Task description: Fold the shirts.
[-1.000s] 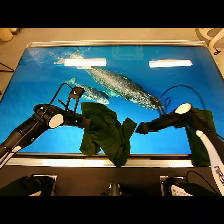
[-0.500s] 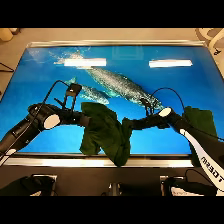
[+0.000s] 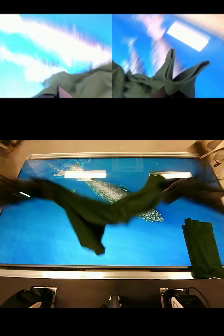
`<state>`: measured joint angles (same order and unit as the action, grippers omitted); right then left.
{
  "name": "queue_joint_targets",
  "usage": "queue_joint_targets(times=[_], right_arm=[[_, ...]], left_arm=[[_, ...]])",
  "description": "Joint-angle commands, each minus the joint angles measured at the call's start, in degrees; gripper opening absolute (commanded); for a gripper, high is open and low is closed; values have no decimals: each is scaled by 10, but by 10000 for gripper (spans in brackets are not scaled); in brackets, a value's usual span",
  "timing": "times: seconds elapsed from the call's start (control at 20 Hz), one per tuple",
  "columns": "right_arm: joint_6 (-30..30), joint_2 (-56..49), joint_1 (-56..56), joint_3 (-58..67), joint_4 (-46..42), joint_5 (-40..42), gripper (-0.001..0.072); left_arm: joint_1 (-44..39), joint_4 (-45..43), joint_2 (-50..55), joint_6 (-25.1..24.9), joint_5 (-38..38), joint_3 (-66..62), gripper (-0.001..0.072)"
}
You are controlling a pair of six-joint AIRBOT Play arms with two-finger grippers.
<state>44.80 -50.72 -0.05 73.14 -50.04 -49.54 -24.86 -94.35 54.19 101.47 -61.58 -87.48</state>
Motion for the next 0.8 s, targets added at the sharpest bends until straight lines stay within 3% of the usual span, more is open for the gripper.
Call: queue_joint_targets(times=[0.0,0.1,0.25,0.35,0.45,0.6,0.75], right_arm=[[14,152,-21,78,-74,64,22],[59,194,-21,78,-102,66,22],[128,215,-21,78,-168,33,22],[163,210,-21,78,-205,-33,22],[202,184,-21,78,-238,-153,22],[205,102,-21,45,-255,-351,23],[197,26,-20,-67,-250,-373,23]], left_arm=[[32,35,-62,-10,48,-119,26],[32,72,-90,-25,73,-120,26],[33,37,-110,-35,70,-120,25],[33,21,-105,-35,44,-118,25],[33,11,-89,-35,17,-97,26],[34,-8,-31,-36,89,-59,26],[33,8,82,-35,184,-45,25]])
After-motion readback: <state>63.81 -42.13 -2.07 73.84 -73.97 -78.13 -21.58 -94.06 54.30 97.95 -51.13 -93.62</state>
